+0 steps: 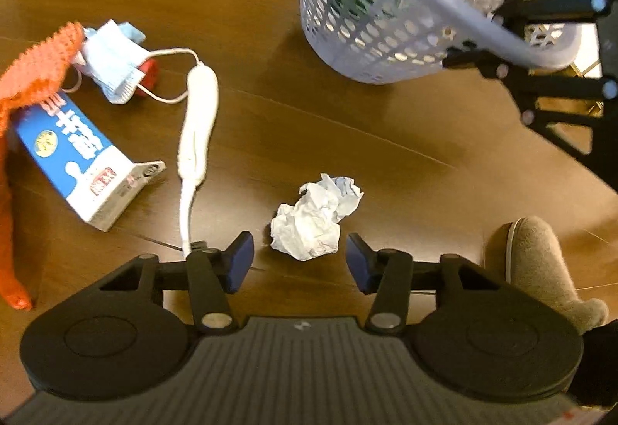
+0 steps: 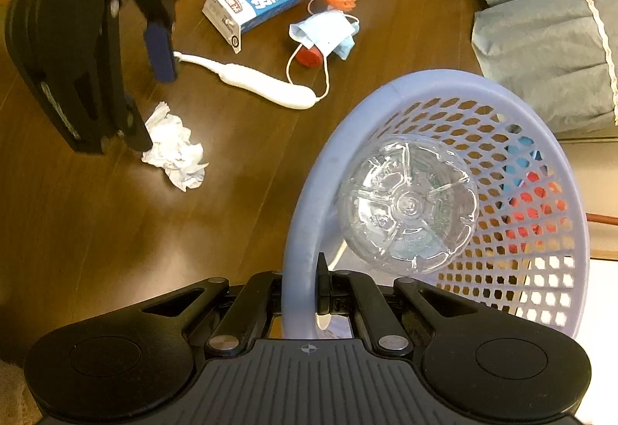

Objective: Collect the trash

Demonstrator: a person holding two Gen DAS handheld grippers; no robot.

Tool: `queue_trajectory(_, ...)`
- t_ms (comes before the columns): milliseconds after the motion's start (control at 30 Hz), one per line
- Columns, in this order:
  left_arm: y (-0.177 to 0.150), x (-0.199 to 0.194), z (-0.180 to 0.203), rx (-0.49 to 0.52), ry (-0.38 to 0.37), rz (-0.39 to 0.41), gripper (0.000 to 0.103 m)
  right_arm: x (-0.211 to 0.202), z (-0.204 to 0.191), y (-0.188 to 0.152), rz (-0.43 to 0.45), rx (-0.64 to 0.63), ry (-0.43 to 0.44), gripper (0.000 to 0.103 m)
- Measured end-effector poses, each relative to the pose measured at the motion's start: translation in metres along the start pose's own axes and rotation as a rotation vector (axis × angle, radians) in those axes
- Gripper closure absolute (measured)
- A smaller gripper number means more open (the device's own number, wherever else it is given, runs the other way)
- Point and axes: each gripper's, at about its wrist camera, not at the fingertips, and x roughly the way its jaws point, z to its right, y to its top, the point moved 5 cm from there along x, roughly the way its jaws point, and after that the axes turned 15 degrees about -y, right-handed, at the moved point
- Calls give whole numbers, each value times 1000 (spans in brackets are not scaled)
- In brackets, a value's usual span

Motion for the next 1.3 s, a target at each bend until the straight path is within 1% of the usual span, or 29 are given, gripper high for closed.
queue_trajectory(233,-2,15,-14,-47,-1,12,67,0,-4,0,24,-3,-9,103)
queue_trajectory(267,-2,16,-16,-49,6,11,70,0,-4,-1,24,2,-8,103)
queue_trajectory(300,-2,18,-18,-50,9,8,71,0,-3,-1,24,4,-9,103)
queue_trajectory(367,-2,20,-20,-54,7,6,80,1,-2,-1,21,17,-9,103)
queue_trajectory(467,0,17,-19,-58,6,12,88,0,-2,-3,22,22,-10,103)
queue_trajectory(533,-1,12,-20,-66,26,24,90,-1,-2,-3,23,21,-12,103)
queue_trajectory(667,-4,-4,-26,-148,36,58,91,0,-2,-3,25,22,-14,103)
queue_trajectory(800,-2,-23,-26,-184,67,80,91,0,-4,-3,28,19,-17,103)
queue_trajectory(900,9,-39,-28,-219,79,109,91,0,-5,-3,28,19,-20,103)
queue_trajectory(1100,41,-81,-26,-271,75,207,91,0,-4,-3,28,22,-22,103)
queue_trajectory(1200,57,-101,-23,-277,69,251,91,0,-5,-1,29,18,-23,103)
queue_trajectory(1300,66,-116,-15,-265,60,279,91,0,-6,-1,30,13,-24,103)
